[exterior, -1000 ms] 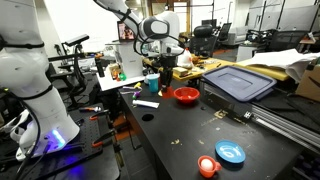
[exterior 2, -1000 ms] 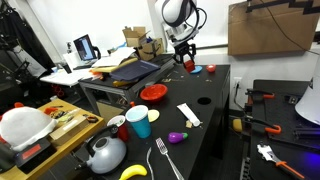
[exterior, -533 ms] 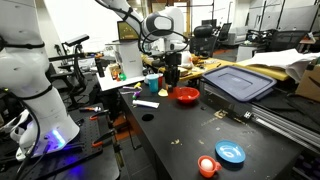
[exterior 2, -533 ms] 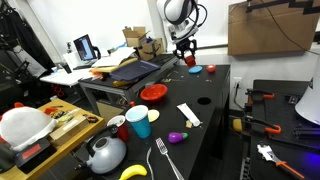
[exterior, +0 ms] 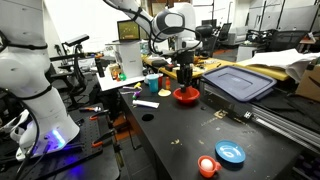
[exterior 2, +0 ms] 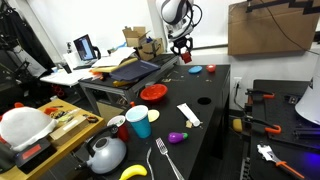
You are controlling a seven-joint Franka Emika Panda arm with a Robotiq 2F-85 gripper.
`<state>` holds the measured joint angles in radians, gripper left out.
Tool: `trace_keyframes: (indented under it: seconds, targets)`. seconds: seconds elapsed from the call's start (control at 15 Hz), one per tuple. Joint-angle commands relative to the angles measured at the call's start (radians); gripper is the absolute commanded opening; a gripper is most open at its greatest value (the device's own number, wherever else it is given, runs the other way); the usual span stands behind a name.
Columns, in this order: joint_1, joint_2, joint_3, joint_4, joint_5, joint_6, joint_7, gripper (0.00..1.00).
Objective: Place the red cube on the blue plate
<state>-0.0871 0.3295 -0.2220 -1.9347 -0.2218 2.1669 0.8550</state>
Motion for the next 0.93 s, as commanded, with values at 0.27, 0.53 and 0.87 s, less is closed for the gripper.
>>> trace_keyframes:
  seconds: [0.27,0.53,0.87]
  targets:
    - [-0.03,0.104,-0.011,0.108,0.109,-0.004,-0.037,0.51]
    - [-0.033,0.124,-0.009,0.129,0.124,-0.005,-0.047,0.51]
    - [-0.033,0.124,-0.009,0.133,0.125,-0.008,-0.047,0.51]
